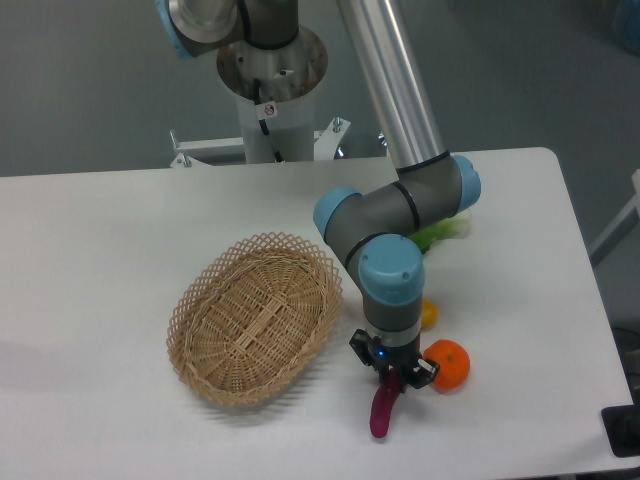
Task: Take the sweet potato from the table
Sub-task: 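Lift the held sweet potato up and away from the orange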
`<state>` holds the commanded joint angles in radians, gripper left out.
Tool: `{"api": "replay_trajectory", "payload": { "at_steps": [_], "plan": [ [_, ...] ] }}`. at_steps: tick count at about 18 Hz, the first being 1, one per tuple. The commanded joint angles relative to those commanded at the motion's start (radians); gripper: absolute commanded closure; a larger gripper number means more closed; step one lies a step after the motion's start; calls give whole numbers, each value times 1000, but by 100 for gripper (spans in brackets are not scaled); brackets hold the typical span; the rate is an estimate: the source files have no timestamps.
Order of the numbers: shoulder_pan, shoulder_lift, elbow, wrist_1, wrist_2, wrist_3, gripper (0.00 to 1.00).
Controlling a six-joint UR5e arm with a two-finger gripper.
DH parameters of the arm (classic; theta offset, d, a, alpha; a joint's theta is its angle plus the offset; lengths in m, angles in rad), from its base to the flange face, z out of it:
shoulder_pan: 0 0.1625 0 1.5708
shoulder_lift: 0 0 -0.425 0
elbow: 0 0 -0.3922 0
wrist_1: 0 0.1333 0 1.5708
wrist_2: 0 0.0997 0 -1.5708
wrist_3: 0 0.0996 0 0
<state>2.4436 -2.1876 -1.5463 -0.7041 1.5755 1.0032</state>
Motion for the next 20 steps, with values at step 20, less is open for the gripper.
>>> {"api": "replay_trajectory", "payload": {
  "at_steps": [20],
  "plan": [
    [319,316,31,-374,-176,477,74]
  ]
}}
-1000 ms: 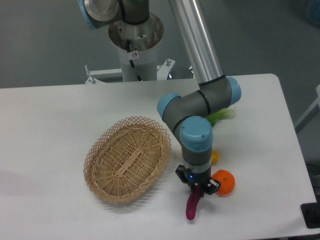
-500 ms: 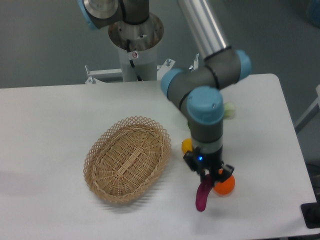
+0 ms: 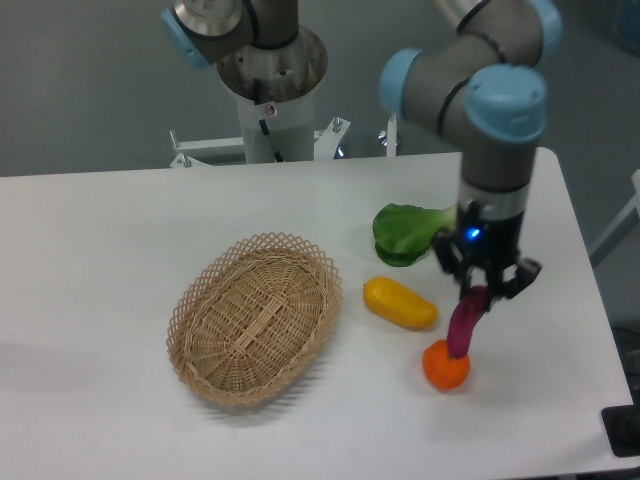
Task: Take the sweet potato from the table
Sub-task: 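Lift the held sweet potato up and away from the orange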
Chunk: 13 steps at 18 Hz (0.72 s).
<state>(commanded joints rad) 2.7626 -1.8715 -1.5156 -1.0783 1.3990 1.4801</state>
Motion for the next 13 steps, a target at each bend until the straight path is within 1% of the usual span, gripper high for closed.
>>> {"api": "replay_trajectory", "payload": {
  "at_steps": [2,4,13],
  "plan": [
    [26,12,0,-9,0,40,74],
    [34,18,0,-14,0,52,74],
    [32,20,0,-9,-2,51,73]
  ]
}}
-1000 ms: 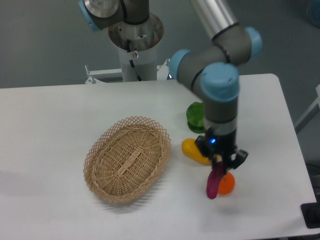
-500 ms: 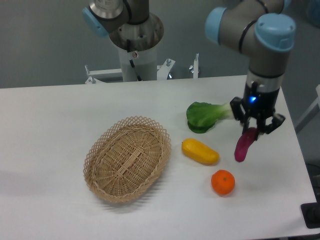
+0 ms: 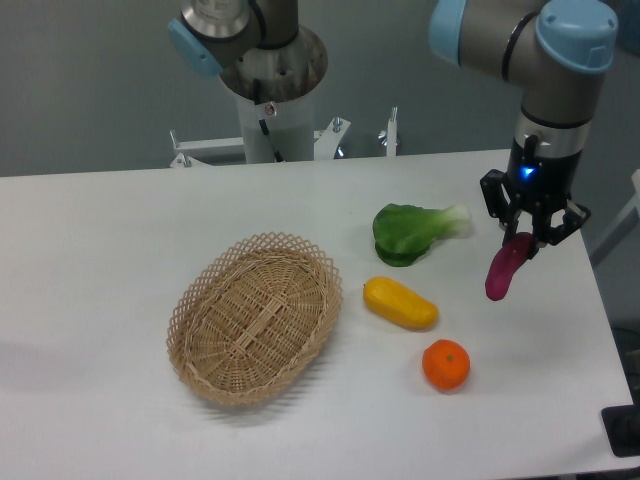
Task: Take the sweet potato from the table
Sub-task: 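Lift the held sweet potato up and away from the orange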
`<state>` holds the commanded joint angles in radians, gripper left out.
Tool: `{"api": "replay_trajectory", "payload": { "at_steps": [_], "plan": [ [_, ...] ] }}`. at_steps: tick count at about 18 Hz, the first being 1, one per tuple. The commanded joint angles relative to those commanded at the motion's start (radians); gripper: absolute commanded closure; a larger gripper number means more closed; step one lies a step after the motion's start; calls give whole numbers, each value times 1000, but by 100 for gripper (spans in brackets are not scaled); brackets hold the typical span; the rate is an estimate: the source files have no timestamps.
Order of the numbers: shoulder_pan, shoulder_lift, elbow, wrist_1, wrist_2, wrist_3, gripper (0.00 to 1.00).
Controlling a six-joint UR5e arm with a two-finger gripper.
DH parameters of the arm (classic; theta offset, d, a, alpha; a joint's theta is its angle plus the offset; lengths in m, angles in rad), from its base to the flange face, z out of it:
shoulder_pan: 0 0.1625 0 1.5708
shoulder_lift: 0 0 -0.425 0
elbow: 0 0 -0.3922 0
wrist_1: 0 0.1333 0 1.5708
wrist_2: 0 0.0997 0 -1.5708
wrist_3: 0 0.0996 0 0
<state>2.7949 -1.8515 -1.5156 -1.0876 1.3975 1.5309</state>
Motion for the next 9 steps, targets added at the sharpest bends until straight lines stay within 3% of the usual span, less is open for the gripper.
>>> {"api": "replay_trajectory", "payload": {
  "at_steps": [9],
  "plan": [
    [0,0,0,6,-2,-12,73]
  ]
}}
